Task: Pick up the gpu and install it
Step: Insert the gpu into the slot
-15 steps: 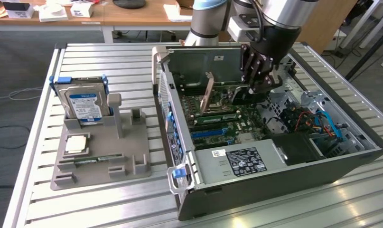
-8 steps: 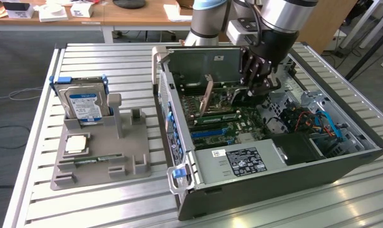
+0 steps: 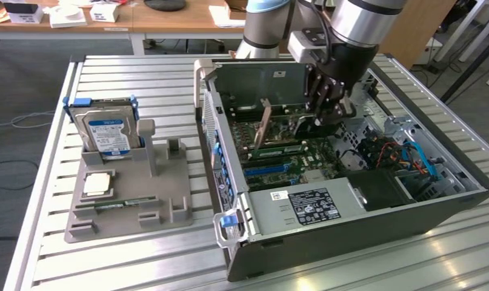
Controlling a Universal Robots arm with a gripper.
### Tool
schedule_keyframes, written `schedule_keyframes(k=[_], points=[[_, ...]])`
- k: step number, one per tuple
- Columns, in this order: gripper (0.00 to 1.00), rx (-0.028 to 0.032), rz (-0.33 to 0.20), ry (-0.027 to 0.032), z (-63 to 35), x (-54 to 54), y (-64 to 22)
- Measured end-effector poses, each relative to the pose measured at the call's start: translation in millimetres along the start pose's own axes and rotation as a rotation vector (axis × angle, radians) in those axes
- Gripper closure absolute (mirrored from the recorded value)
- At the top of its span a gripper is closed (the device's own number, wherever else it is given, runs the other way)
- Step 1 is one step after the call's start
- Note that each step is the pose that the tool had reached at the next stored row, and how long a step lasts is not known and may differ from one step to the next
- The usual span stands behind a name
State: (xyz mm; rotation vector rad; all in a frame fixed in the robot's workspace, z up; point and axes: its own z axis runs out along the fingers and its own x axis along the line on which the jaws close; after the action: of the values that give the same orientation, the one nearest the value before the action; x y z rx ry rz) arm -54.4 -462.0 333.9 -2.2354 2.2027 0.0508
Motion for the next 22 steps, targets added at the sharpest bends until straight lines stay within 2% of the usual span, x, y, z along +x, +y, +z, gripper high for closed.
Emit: schedule_keyframes(k=[14,22], points=[[0.73,0.0001,0.000,0.0000,10.6,-3.8,-0.3],[0.73,0.0001,0.000,-0.0004,12.6,-5.3,-0.4]])
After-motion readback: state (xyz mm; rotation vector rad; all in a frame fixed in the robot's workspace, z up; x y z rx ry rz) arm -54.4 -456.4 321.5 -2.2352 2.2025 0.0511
